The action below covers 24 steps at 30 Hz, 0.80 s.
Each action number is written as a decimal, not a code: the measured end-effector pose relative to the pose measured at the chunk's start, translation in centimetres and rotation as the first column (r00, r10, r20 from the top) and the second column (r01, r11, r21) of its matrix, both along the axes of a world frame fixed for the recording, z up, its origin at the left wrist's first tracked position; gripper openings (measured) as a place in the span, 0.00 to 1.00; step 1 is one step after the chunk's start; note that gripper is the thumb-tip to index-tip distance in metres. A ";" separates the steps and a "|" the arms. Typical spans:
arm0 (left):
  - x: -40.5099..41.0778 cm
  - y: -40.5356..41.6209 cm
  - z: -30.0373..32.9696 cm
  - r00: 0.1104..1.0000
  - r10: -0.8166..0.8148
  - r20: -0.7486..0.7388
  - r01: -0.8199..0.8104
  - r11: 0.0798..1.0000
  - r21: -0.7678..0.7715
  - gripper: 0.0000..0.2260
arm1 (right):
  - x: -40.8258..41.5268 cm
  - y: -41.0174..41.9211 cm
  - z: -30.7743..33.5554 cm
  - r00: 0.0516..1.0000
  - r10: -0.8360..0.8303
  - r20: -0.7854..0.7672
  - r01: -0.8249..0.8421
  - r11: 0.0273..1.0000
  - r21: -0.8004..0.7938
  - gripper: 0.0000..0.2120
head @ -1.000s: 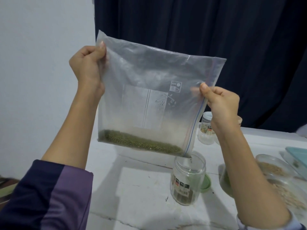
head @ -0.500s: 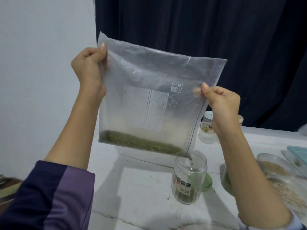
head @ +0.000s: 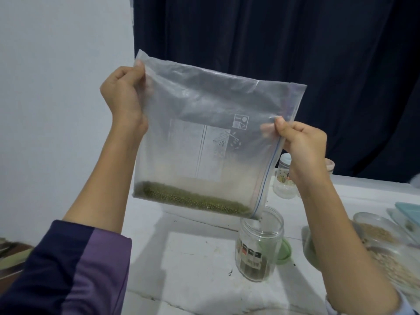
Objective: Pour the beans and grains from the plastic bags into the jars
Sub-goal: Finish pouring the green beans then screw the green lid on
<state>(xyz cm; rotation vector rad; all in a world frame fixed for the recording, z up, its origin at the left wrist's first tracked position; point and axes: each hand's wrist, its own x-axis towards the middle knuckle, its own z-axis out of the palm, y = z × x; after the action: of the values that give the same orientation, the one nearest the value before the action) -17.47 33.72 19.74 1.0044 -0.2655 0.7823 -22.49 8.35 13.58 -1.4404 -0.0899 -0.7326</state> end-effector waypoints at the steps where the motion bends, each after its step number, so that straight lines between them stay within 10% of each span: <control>1: 0.0 -0.1 0.0 1.000 0.014 -0.005 -0.013 1.000 0.006 0.22 | 0.0 0.0 0.0 1.000 -0.012 0.002 0.012 1.000 0.000 0.10; 24: 0.7 -1.1 0.1 0.994 0.098 0.041 -0.100 0.994 0.048 0.20 | 1.3 0.1 -0.1 0.985 0.166 -0.046 -0.163 0.984 0.072 0.14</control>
<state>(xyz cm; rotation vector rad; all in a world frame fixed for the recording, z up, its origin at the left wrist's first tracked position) -16.78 32.64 19.79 1.0560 -0.2714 0.8897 -21.18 8.50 13.48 -1.3683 -0.1409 -0.5572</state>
